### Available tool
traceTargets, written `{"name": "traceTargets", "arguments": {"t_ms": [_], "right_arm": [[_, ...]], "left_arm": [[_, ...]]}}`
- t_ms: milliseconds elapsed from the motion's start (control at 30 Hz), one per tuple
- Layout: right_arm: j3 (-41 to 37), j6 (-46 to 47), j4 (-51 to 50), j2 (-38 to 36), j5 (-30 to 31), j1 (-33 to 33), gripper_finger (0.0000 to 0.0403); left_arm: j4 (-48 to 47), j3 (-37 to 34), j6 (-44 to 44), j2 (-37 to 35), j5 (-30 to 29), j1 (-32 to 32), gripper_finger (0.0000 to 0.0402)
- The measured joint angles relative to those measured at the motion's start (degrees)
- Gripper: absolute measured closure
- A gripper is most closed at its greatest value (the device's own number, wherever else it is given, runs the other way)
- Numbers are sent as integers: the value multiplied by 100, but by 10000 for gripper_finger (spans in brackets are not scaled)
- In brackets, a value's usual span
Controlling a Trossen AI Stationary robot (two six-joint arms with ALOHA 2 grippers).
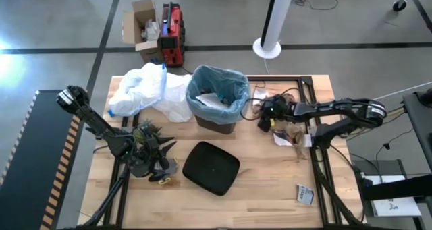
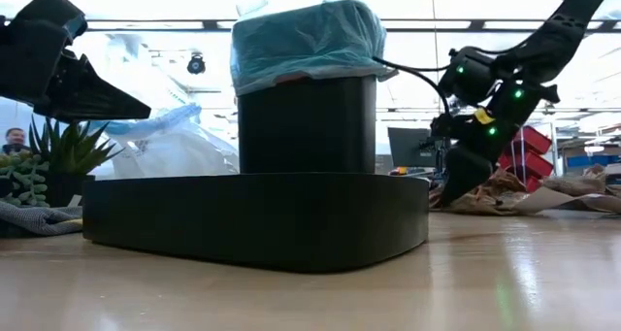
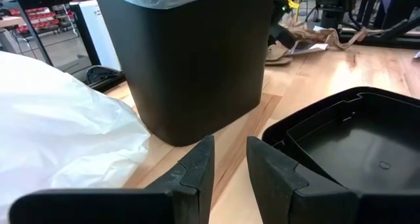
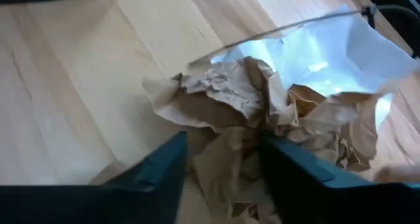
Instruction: Place trash/remove bag and relplace
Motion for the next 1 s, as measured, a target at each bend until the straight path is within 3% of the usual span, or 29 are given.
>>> {"name": "traceTargets", "arguments": {"t_ms": [133,200,567,667,833,1000], "right_arm": [[-13,-52,26,-26,7,91,364],[-13,-85,-82,-231,-1,268,391],[913,319,-2133,-2324,-142,2366,402],[1342,424,-2572,-2689,480,2723,402],[1960,504,-2880,-2771,870,2856,402],[1771,793,-2874,-2207,1107,2841,389]], "left_arm": [[32,0,-18,-9,0,0,326],[35,0,-20,-13,0,0,326],[16,-2,58,-26,-46,2,326],[-24,-5,98,-34,-126,9,326],[-11,-4,162,-69,-204,13,326],[9,-4,171,-71,-203,13,326]]}}
